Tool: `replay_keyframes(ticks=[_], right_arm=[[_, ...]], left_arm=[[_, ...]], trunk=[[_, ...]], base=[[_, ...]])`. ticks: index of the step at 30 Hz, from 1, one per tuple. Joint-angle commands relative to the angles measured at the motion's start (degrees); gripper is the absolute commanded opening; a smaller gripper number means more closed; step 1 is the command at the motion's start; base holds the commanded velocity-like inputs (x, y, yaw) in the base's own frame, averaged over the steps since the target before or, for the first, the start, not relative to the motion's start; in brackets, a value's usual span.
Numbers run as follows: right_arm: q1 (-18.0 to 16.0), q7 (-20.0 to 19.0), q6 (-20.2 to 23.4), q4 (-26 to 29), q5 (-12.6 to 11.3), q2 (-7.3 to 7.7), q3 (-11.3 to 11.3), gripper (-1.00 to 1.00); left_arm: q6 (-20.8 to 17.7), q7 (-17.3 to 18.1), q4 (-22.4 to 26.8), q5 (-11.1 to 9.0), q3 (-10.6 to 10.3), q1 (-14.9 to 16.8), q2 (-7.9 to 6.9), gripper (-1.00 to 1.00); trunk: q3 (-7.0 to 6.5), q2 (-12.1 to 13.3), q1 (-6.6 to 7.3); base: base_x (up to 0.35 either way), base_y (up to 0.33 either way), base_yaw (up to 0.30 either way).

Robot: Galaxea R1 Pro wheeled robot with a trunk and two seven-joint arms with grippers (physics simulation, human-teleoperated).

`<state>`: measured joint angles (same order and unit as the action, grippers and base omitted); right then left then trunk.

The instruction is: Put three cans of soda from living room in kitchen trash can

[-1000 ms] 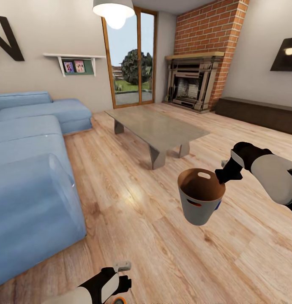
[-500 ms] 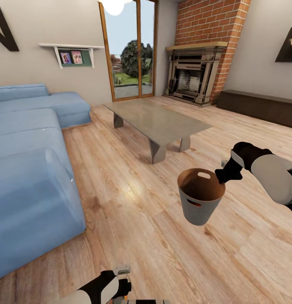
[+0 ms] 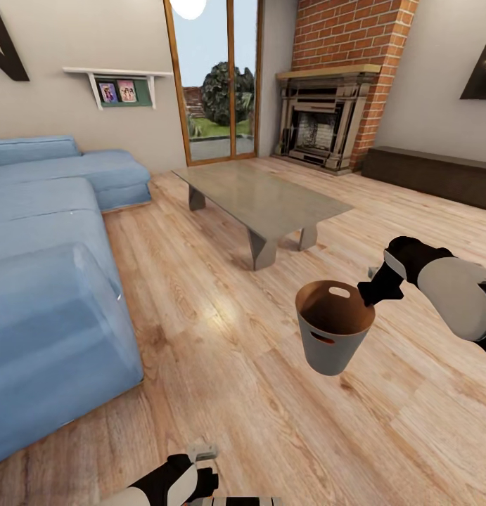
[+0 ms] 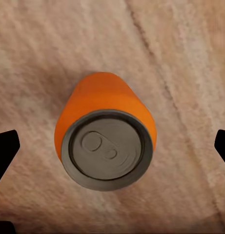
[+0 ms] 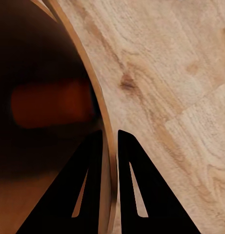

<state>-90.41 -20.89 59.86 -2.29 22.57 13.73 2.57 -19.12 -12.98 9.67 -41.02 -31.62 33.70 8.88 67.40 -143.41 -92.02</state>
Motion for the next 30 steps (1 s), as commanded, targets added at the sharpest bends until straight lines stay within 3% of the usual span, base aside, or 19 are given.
replay_keyframes(ticks=[1,6,11,18,30], right_arm=[[0.0,-0.2,0.1,0.0,-1.0,-0.01,0.9,-1.0],[0.0,-0.2,0.1,0.0,-1.0,0.0,0.9,-1.0],[0.0,-0.2,0.1,0.0,-1.0,-0.01,0.9,-1.0],[0.0,-0.2,0.1,0.0,-1.0,-0.01,0.8,-1.0],[0.0,-0.2,0.1,0.0,-1.0,-0.07,0.7,-1.0]], left_arm=[[0.2,0.0,0.0,0.0,0.0,0.0,0.0,1.0],[0.9,0.1,0.0,0.0,0.0,0.0,0.0,1.0],[1.2,0.1,0.1,0.2,0.0,0.0,0.0,1.0],[4.8,0.1,0.0,0.6,0.0,0.0,0.0,1.0],[6.4,0.1,0.0,0.7,0.0,-0.1,0.0,1.0]], trunk=[[-0.01,0.0,0.01],[1.1,-0.1,-0.12],[1.1,-0.1,-0.12],[1.1,-0.1,-0.12],[3.32,-0.2,-0.38]], base=[[0.0,0.0,0.0],[0.0,0.0,0.0],[0.0,0.0,0.0],[0.0,0.0,0.0],[0.0,0.0,0.0]])
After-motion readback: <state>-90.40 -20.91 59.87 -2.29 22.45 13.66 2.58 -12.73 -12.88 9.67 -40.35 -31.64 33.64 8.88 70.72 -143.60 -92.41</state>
